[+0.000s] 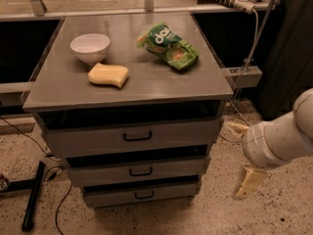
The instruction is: Open middle drawer
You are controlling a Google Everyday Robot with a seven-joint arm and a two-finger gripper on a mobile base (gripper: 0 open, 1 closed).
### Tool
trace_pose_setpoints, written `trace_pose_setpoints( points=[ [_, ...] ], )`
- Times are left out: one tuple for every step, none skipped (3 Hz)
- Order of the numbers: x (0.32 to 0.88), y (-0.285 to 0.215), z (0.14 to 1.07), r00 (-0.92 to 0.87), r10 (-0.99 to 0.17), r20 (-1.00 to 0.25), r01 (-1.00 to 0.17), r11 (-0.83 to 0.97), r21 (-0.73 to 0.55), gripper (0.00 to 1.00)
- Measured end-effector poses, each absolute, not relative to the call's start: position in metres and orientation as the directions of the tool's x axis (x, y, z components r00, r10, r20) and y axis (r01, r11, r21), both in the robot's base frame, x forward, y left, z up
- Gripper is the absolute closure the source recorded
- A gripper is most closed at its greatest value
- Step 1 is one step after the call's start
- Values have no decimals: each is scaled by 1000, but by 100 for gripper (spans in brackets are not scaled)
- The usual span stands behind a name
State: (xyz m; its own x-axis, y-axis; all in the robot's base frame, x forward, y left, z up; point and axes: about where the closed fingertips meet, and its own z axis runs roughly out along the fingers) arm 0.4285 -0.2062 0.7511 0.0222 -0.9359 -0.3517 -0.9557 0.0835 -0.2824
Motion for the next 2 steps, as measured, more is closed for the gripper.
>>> trace_pose_setpoints(
  points=[
    [433, -200, 702, 35, -926, -377, -960, 73, -269, 0],
    [441, -196, 657, 62, -894, -444, -957, 72, -280, 0]
  ],
)
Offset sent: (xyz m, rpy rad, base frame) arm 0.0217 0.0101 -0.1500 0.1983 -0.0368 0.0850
